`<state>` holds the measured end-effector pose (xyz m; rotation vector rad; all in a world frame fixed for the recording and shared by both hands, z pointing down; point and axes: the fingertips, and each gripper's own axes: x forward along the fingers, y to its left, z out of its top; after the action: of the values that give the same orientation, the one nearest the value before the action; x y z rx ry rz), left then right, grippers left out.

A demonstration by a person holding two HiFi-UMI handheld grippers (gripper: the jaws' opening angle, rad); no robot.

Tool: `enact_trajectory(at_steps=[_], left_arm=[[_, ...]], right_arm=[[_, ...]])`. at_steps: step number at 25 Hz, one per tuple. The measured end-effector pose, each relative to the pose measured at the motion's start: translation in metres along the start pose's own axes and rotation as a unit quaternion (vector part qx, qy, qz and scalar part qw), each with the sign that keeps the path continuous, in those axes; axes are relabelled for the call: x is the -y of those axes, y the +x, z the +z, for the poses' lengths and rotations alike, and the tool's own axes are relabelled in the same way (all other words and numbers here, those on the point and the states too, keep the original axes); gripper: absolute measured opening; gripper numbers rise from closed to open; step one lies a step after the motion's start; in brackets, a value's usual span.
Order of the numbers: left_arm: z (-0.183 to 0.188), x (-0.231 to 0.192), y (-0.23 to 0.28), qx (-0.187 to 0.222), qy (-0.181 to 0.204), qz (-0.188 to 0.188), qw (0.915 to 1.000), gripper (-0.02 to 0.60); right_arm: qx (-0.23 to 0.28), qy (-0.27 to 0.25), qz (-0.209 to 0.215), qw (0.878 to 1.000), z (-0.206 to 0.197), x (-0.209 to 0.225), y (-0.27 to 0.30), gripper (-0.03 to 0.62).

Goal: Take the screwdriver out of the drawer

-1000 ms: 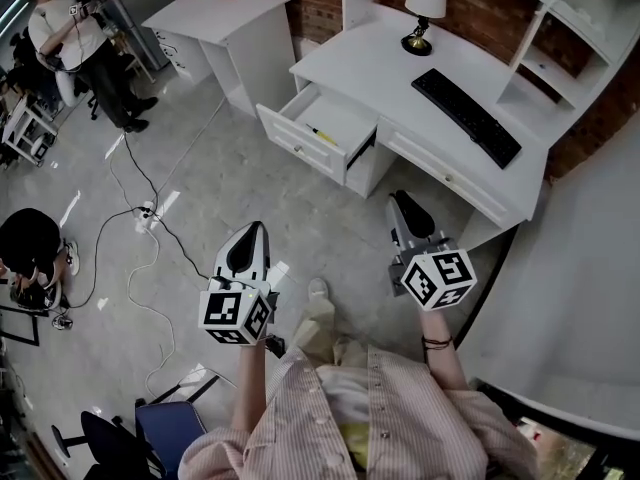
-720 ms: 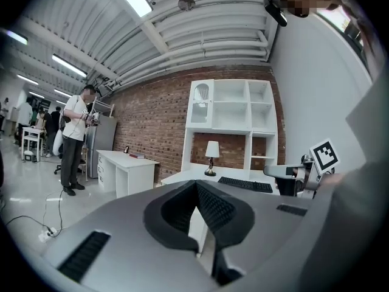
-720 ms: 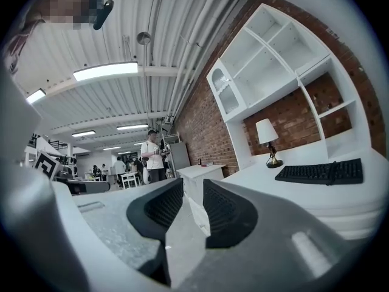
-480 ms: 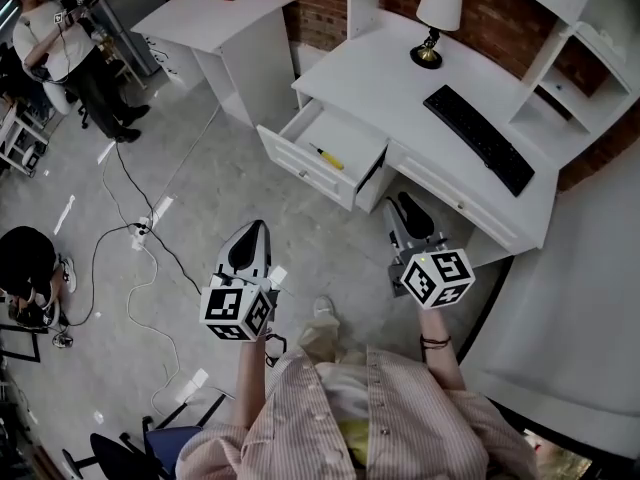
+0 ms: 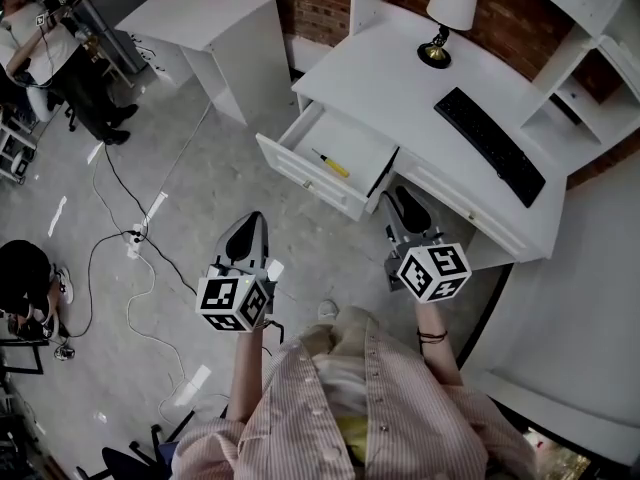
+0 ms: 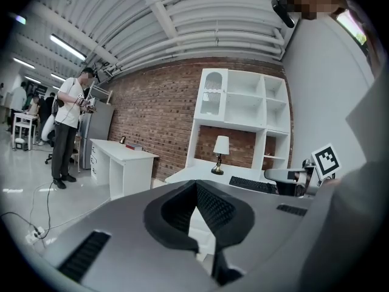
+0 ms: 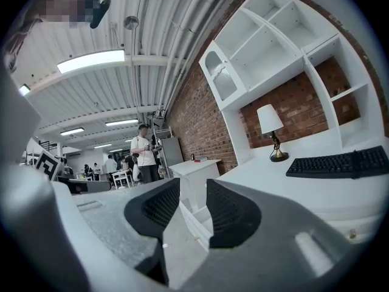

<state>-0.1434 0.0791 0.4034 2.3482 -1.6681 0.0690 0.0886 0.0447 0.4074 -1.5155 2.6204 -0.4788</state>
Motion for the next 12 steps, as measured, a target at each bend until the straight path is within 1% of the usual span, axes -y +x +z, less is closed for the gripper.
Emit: enact_trajectory(at_steps=[8, 12], left_arm=[[-0.005, -0.018, 0.022, -0.011, -0.01, -0.002, 0.9999, -0.002], [-0.007, -0.028, 0.037, -0.014, -0.018, -0.002, 0.9997, -0.002]], right_arm=[[-0.011, 0.008, -0.004, 1.0, -0.008, 0.011, 0.03, 0.124], [-0.037, 0.018, 0.0, 0.999, -0.017, 0.017, 0.052, 0.124]])
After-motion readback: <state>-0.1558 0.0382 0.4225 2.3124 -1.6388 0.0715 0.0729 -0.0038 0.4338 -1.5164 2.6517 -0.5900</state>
